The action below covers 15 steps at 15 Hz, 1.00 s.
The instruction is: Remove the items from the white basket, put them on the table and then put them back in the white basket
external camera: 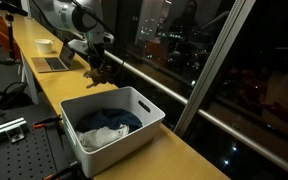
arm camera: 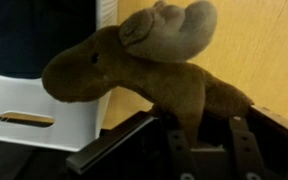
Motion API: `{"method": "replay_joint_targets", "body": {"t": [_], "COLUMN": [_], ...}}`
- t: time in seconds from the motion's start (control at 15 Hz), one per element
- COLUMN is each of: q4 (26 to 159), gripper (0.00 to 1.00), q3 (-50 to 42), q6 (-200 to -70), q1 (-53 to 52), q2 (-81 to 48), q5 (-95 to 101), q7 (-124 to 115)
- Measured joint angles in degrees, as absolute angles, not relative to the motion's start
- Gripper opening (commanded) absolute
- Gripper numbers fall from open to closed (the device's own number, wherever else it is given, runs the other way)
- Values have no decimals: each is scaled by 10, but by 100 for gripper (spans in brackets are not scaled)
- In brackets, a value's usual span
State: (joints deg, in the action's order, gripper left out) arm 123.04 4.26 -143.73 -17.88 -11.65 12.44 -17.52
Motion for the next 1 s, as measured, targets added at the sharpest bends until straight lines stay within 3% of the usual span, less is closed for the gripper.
{"method": "replay_joint_targets", "body": {"t": [0.67,0.73,0.8,1.0], "q4": [1260,1264,1267,1276], "gripper": [5,17,39,48], "q3": [15,11,9,5], "q6": [-1330,-1330,-1330,-1331], "q1": [-37,-27,-18,-5], "q2": [103,107,109,108], "q5": [112,108,104,91], "q7": [-114,-106,-101,-96]}}
